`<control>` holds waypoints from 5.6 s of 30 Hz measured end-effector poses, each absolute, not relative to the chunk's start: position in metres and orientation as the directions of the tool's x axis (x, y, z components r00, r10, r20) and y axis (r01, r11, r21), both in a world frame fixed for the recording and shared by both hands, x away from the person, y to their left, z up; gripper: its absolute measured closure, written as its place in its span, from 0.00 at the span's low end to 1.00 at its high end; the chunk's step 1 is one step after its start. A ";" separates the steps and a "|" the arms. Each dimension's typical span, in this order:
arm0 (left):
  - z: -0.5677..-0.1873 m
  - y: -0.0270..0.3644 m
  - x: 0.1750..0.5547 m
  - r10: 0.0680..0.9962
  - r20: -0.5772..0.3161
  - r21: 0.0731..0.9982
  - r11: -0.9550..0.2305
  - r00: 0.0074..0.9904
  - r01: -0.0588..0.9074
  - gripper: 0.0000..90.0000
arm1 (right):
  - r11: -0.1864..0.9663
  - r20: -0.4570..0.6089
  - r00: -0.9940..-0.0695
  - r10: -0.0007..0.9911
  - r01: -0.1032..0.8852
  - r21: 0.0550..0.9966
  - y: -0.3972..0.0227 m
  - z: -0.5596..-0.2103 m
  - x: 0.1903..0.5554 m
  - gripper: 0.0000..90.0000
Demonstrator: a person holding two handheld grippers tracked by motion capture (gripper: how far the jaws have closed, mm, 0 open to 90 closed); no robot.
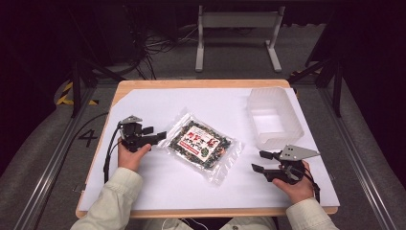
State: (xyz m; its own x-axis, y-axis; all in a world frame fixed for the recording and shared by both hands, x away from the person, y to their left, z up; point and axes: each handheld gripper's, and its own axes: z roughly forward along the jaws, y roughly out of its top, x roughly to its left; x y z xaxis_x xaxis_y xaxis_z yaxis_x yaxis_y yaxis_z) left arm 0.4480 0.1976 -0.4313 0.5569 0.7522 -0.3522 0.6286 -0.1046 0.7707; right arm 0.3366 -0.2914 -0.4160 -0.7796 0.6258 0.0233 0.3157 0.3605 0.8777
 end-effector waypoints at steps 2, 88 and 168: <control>-0.434 0.197 0.449 0.739 -0.358 0.763 -0.120 0.570 0.635 0.32 | 0.363 0.022 -0.780 0.626 0.316 0.876 -0.291 -0.416 0.337 0.44; -0.375 0.189 0.412 0.668 -0.341 0.803 -0.158 0.661 0.574 1.00 | 0.383 0.042 -0.797 0.603 0.335 0.861 -0.291 -0.411 0.334 0.53; -0.260 0.175 0.333 0.407 -0.098 0.989 -0.059 0.908 0.133 1.00 | 0.295 -0.012 -0.917 0.399 0.116 0.948 -0.211 -0.279 0.401 0.31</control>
